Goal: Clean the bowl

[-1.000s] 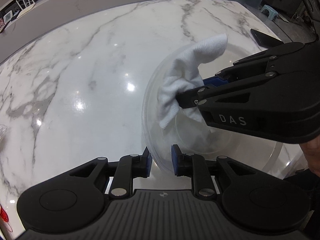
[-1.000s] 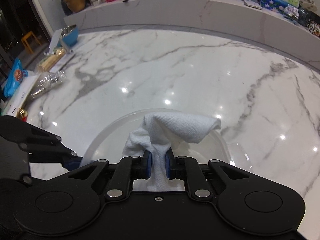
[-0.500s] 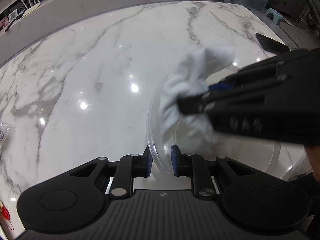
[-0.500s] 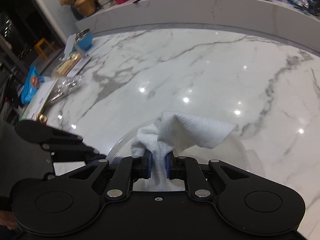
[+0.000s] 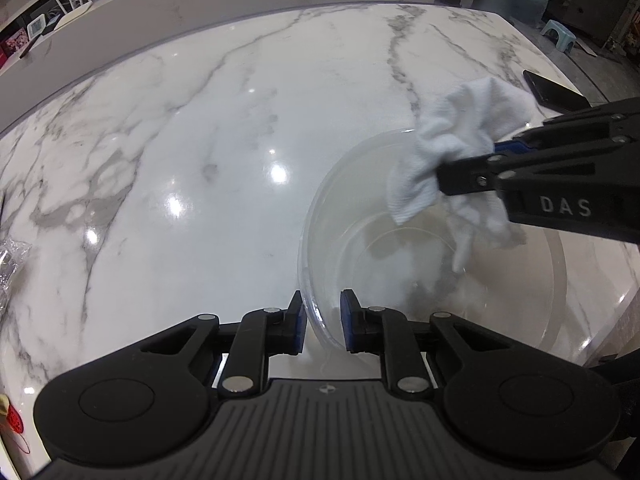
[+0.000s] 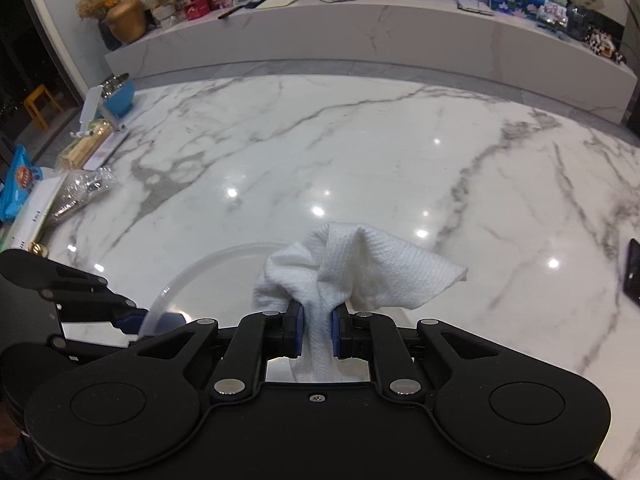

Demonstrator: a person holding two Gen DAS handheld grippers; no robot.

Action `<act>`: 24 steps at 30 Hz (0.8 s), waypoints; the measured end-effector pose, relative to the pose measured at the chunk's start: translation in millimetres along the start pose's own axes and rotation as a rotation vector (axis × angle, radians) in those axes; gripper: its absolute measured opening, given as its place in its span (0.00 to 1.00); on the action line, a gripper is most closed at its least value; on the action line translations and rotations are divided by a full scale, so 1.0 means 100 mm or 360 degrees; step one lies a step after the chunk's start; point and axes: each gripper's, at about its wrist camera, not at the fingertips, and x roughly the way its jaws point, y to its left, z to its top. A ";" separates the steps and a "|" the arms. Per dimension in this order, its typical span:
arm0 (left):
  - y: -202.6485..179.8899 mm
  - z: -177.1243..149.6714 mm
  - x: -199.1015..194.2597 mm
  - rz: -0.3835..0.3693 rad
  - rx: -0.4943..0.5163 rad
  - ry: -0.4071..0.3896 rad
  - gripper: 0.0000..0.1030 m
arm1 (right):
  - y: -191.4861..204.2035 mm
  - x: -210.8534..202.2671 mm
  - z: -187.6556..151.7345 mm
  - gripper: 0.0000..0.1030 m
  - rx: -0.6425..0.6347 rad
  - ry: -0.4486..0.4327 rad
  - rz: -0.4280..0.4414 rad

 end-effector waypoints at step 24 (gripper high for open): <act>-0.01 0.06 0.01 0.0149 -0.0062 -0.0068 0.09 | 0.08 -0.15 -0.29 0.11 -0.0246 0.0170 -0.0098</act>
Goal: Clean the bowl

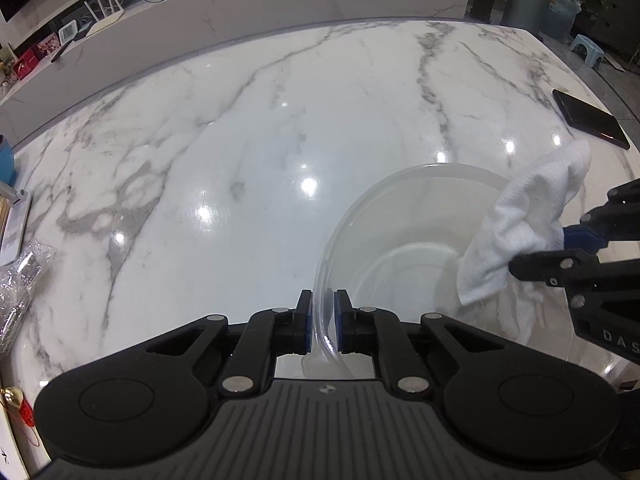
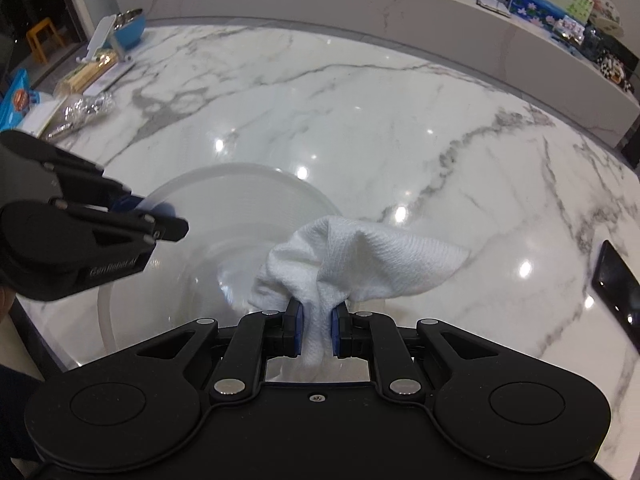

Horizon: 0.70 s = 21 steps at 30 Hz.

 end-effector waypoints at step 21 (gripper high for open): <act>-0.01 0.00 0.02 -0.0009 -0.0014 0.0016 0.11 | 0.32 -0.13 -0.13 0.11 -0.0325 0.0111 0.0101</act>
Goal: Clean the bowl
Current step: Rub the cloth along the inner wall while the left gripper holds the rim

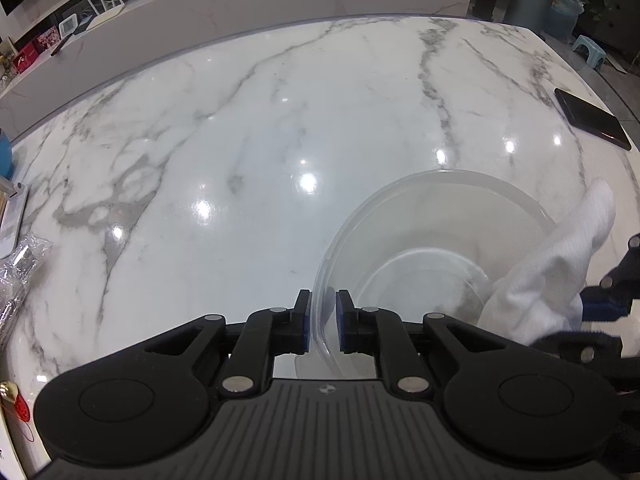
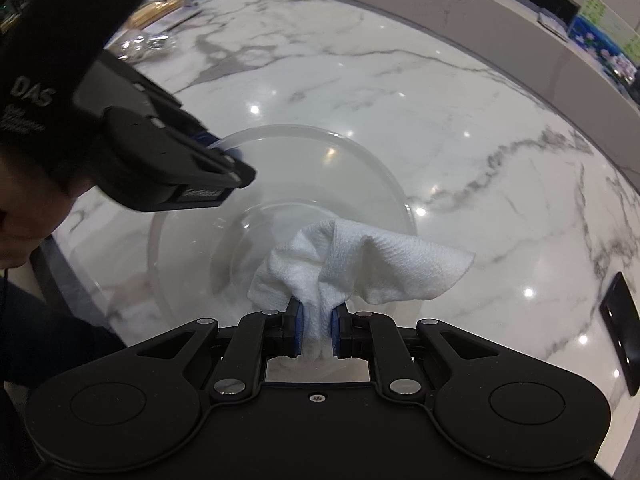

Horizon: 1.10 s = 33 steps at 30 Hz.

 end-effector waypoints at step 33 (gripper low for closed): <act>-0.02 -0.01 -0.01 -0.0020 0.0005 0.0007 0.12 | 0.16 0.06 0.11 0.12 0.0106 -0.0047 0.0437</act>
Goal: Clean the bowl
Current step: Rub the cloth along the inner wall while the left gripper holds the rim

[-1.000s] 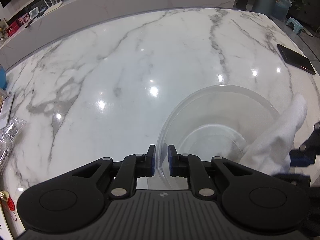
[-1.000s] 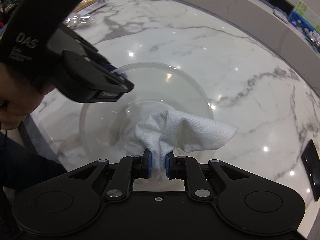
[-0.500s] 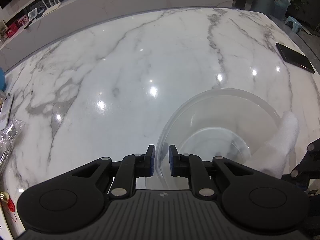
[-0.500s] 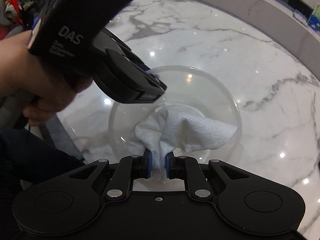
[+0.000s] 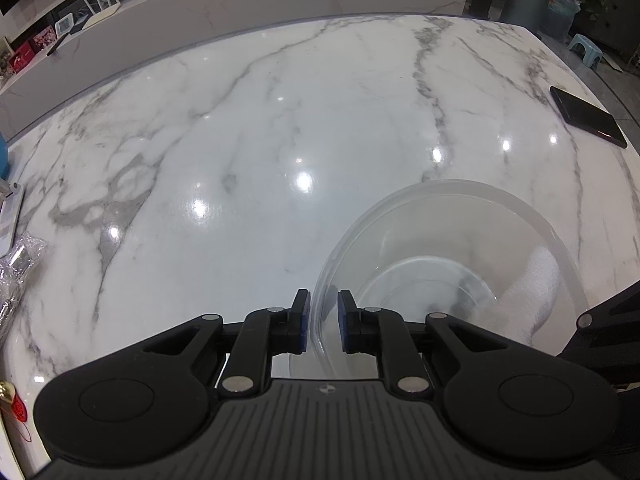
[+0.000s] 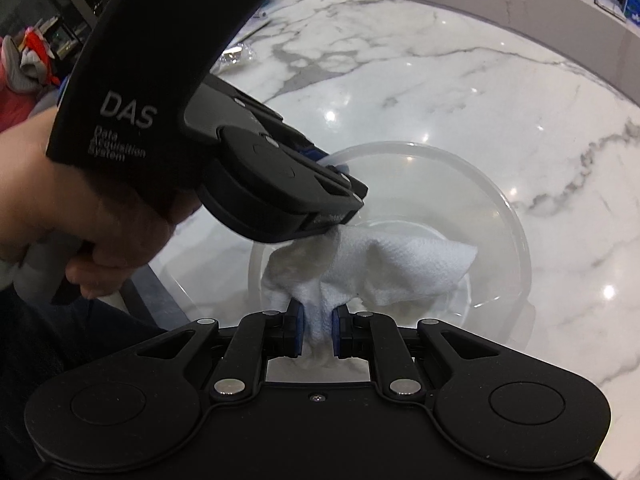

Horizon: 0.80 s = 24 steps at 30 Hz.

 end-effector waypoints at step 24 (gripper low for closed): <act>-0.07 -0.05 0.01 0.0017 0.0152 0.0028 0.12 | 0.06 0.08 0.00 0.12 -0.0169 0.0065 -0.0056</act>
